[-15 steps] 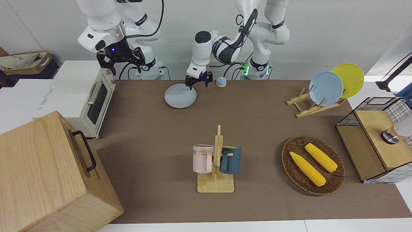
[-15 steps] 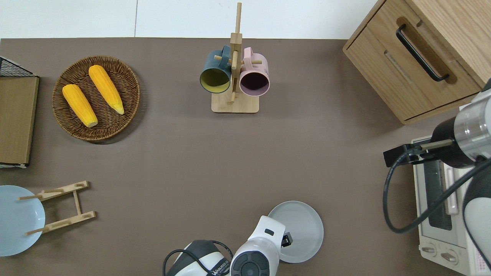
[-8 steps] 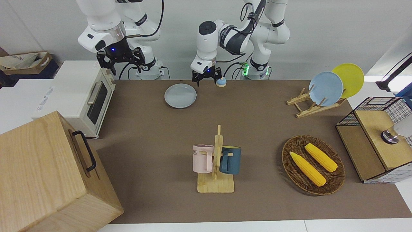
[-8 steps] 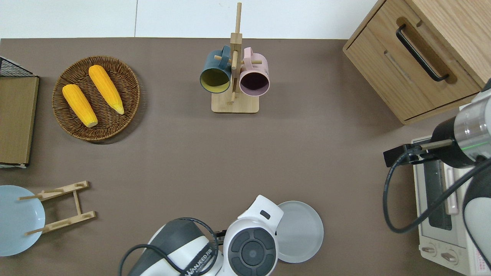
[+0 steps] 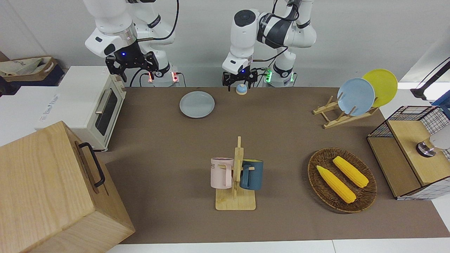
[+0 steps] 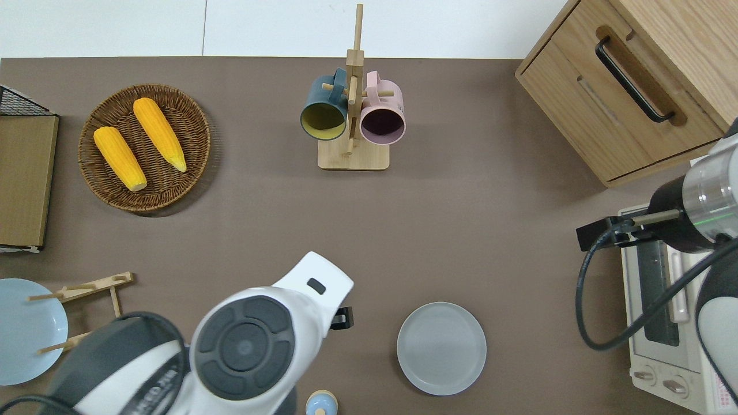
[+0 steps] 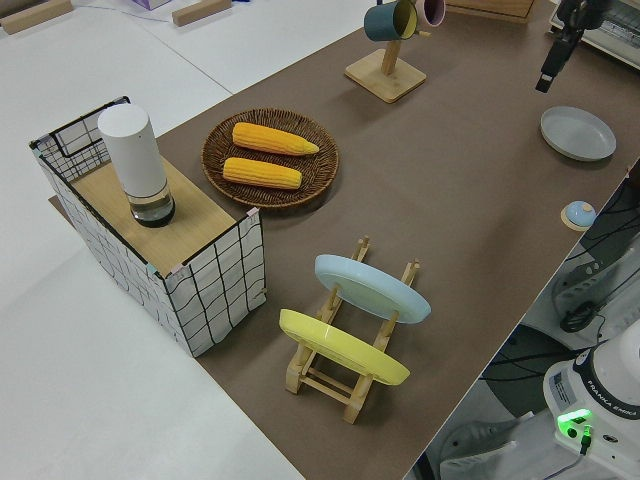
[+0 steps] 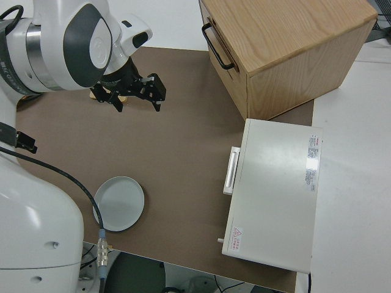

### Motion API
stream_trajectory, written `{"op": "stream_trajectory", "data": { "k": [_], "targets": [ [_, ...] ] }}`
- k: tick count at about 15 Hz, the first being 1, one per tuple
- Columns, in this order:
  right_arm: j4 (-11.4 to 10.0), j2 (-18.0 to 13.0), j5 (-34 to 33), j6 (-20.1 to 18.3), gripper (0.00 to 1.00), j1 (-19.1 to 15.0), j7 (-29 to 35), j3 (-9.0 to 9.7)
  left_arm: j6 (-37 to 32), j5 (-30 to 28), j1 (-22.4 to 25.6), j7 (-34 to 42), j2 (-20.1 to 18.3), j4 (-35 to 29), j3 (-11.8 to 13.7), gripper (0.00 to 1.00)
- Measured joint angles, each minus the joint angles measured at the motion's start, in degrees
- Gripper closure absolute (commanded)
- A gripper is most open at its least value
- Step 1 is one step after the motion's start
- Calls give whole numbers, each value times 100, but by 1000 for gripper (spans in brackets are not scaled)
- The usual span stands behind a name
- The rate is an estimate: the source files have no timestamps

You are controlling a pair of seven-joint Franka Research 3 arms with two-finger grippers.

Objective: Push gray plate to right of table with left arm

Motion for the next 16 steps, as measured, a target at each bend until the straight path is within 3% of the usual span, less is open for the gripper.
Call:
{"op": "stream_trajectory", "data": {
  "k": [4, 9, 12, 16],
  "targets": [
    [0, 0, 0, 0, 17, 0, 0, 0, -380, 16, 23, 819, -117, 243, 928, 9],
    [0, 0, 0, 0, 17, 0, 0, 0, -586, 46, 52, 1770, -222, 451, 1904, 9],
    [0, 0, 0, 0, 17, 0, 0, 0, -660, 226, 56, 1990, -245, 627, 2246, 9],
    [0, 0, 0, 0, 17, 0, 0, 0, -876, 490, 62, 2200, -250, 1032, 2295, 7]
  ]
}}
